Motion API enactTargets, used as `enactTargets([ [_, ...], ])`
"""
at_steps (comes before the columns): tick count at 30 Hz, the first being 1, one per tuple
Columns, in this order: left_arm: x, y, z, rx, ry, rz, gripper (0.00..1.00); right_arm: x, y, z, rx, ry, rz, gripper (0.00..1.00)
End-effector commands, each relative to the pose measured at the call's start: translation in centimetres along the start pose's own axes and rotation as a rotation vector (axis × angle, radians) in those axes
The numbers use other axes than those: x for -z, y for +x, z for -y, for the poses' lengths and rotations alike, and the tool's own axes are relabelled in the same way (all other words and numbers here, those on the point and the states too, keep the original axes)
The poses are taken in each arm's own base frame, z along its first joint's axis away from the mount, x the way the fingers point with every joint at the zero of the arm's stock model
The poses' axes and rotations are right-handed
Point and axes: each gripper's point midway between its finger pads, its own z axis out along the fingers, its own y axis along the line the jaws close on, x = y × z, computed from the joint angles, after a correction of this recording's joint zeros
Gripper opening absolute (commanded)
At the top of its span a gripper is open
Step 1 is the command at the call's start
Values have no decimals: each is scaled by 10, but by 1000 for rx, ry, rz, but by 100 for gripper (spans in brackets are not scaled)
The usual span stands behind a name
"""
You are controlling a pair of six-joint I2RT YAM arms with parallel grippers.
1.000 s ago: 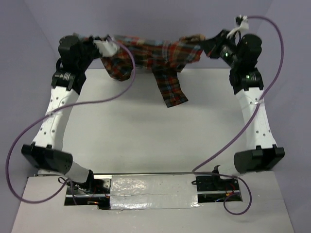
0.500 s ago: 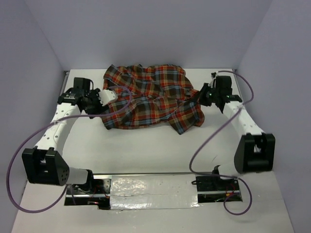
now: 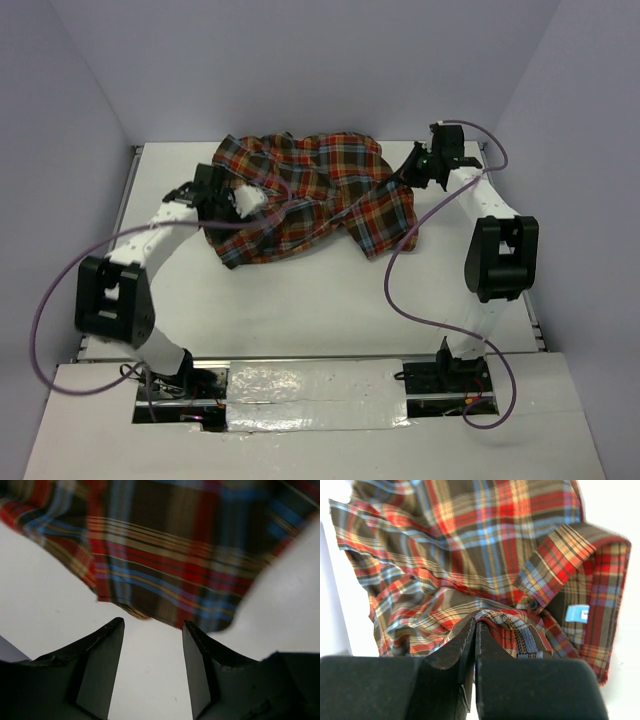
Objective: Fold and stack the long sleeve shirts
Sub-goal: Flatten the shirt out
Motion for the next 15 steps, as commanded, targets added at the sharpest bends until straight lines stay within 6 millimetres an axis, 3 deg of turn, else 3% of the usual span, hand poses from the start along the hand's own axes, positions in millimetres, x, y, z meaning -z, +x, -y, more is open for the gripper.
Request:
enactTargets([
  [1,-12,-13,-56,361,-109,26,63,4,-3,5,-8,22,20,7],
  [2,-15,-18,-70,413,-147,47,64,5,-2,6,7,26,20,9],
  [4,-26,-30,-91,513,-183,60,66,8,-2,6,28,31,17,27],
  [5,-31,-27,-99,544,-216,36,67,10,-3,7,65,32,16,38],
  [6,-49,-18,-101,574,-212,-18,67,15,-4,5,84,39,8,55],
  [7,-49,-15,-119,584,-268,-44,67,19,-6,7,105,57,10,60],
  [9,-65,12,-127,610,-285,-144,67,37,-10,15,164,131,32,73],
  [11,-68,26,-134,597,-314,-183,67,56,-18,33,158,178,64,78],
  [13,-75,33,-126,512,-289,-194,67,77,-4,44,146,184,64,79],
  [14,-77,31,-120,491,-262,-184,66,77,20,58,127,200,13,79],
  [15,-74,33,-113,461,-232,-193,65,88,27,57,131,194,22,79],
])
